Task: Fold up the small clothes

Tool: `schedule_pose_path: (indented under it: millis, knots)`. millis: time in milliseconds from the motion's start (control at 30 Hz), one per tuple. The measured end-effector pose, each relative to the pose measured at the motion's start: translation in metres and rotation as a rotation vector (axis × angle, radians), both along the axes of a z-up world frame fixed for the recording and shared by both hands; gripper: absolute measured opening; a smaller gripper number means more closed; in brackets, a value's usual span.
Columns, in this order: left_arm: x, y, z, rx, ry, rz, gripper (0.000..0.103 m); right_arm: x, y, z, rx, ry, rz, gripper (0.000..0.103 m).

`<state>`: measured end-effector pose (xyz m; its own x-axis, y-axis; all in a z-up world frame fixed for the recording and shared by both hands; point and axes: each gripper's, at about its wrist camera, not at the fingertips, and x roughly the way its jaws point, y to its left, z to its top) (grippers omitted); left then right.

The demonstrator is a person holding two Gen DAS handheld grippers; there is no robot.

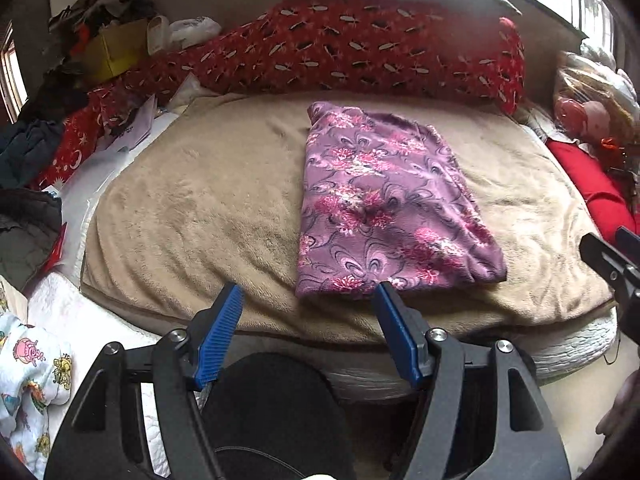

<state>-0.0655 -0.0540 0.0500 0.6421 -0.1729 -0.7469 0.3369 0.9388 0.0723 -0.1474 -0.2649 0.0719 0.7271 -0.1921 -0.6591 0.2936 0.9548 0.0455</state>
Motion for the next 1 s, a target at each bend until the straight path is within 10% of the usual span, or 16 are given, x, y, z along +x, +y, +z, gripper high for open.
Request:
schedule_pose_path:
  millis: [1000]
  knots:
    - [-0.035, -0.010, 0.006, -0.058, -0.016, -0.096, 0.068, -0.015, 0.011, 0.003, 0.009, -0.002, -0.003, 0.097]
